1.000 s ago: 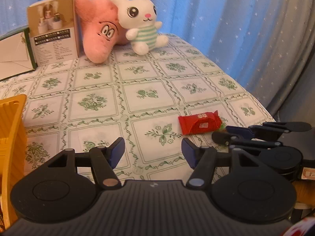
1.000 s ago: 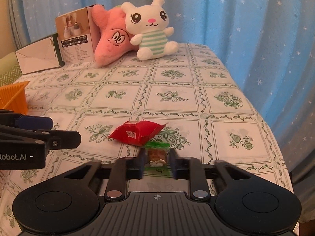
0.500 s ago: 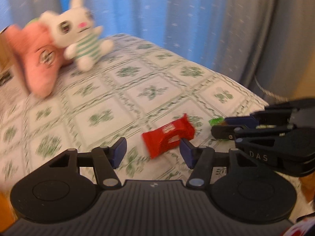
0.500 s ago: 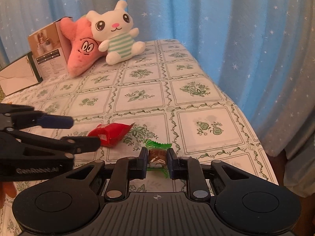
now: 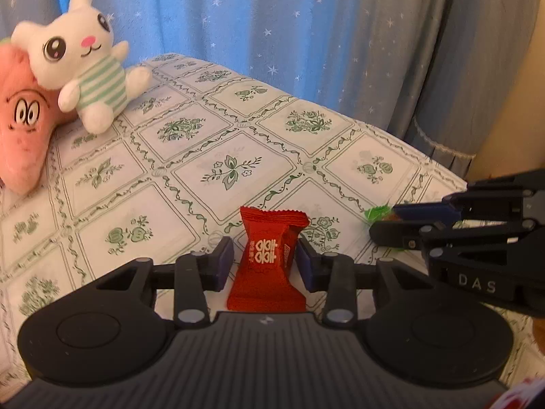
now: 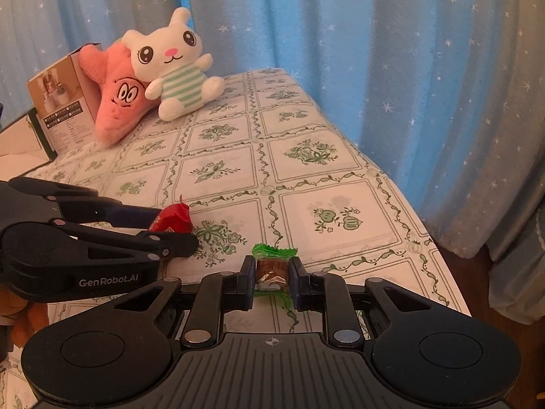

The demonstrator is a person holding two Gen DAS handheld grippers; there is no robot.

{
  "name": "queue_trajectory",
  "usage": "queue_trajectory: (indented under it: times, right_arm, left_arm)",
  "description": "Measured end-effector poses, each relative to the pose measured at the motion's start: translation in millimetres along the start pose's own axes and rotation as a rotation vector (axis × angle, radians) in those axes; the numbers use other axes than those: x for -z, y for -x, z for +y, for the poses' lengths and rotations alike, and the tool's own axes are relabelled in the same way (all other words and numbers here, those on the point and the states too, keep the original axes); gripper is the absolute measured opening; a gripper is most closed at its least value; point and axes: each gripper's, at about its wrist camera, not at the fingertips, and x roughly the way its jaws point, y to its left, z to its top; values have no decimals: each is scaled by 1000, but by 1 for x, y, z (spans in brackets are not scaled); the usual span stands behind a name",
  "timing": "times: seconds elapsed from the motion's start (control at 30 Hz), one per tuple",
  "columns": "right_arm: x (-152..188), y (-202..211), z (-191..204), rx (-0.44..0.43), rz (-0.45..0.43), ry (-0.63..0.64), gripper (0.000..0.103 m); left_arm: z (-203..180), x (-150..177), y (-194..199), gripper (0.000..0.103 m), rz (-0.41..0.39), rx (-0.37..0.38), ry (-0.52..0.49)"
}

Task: Organize snacks
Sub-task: 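Grasp the green-wrapped chocolate with the right tool while the left tool grasps the red candy, then carry the red candy and green-wrapped chocolate over the orange tray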

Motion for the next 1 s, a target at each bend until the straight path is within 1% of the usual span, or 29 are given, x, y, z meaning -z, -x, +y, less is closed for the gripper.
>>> queue_trajectory:
  times: [0.07, 0.17, 0.27, 0.37, 0.57, 0.7, 0.87, 1.0]
  right_arm:
    - [0, 0, 1, -2, 0, 4, 21]
    - [0, 0, 1, -3, -1, 3, 21]
    - [1, 1, 4, -13, -6, 9, 21]
    - [2, 3, 8, -30, -5, 18, 21]
    - [6, 11, 16, -49, 2, 50, 21]
    - [11, 18, 19, -51, 15, 58, 21]
    - [22, 32, 25, -47, 42, 74, 21]
    - [31, 44, 29, -43, 49, 86, 21]
  left_arm:
    - [3, 1, 2, 27, -2, -4, 39]
    - [5, 5, 7, 25, 1, -6, 100]
    - [1, 11, 14, 24, 6, -40, 146]
    - [-3, 19, 24, 24, 5, -65, 214]
    - [-14, 47, 49, 23, -12, -138, 308]
    - [-20, 63, 65, 23, -19, -167, 335]
    - [-32, 85, 85, 23, -17, -203, 319]
    - [-42, 104, 103, 23, -17, -214, 322]
